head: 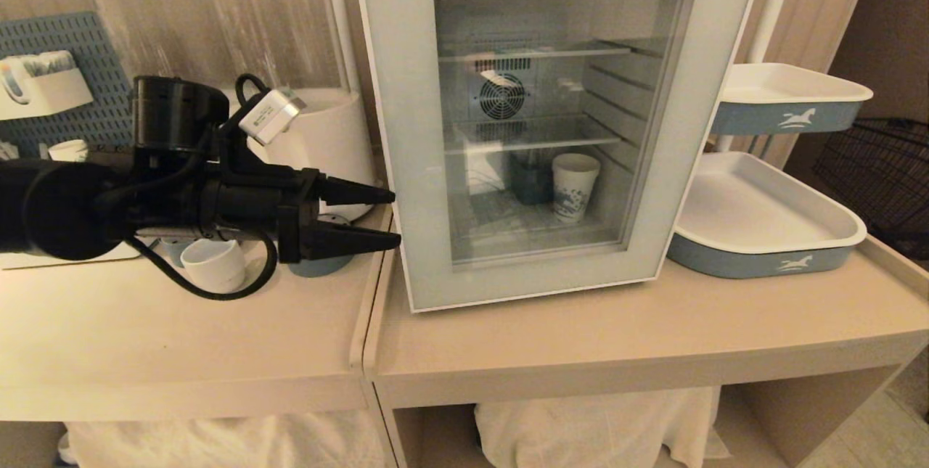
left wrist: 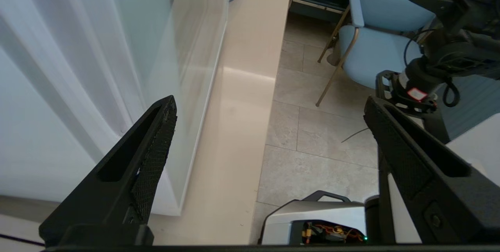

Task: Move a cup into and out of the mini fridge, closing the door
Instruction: Open the freezer door

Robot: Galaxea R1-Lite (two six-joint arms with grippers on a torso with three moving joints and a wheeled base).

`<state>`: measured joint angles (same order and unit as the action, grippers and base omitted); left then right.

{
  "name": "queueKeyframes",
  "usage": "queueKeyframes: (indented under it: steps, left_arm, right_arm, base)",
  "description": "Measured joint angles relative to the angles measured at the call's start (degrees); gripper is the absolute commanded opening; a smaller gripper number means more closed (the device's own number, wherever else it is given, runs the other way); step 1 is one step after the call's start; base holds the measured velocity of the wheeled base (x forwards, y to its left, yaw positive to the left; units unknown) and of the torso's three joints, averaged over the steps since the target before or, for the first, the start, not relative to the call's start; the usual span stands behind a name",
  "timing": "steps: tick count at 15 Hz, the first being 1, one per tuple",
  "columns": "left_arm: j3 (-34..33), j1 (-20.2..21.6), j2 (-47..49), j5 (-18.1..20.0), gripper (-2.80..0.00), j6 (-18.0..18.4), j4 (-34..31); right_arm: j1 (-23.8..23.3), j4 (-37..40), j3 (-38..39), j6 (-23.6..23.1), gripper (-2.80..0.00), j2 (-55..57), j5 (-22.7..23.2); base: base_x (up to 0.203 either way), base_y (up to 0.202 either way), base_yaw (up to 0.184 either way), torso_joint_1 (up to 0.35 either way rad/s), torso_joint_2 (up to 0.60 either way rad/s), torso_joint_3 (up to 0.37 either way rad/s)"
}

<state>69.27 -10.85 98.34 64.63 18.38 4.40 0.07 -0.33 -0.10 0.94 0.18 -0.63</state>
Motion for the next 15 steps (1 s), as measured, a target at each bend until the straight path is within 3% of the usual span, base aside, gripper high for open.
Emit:
queueKeyframes:
  steps: [4, 9, 15]
  left_arm:
    - [-1.4, -0.8, -1.8, -1.0, 0.00, 0.3, 0.1]
    - [-1.1, 2.2, -2.0, -1.4, 0.00, 0.6, 0.2]
    - [1.0, 1.8, 0.6, -1.5, 0.00, 0.5, 0.2]
  right_arm:
    - [0.0, 0.0, 0.0, 0.0, -2.80, 0.0, 0.0]
    - [0.0, 0.0, 0.0, 0.0, -2.80, 0.0, 0.0]
    - [0.0, 0.0, 0.0, 0.0, -2.80, 0.0, 0.0]
  base:
    - [0.000, 0.000, 0.000, 0.000, 0.00, 0.000]
    - [0.000, 0.000, 0.000, 0.000, 0.00, 0.000]
    - [0.000, 0.000, 0.000, 0.000, 0.00, 0.000]
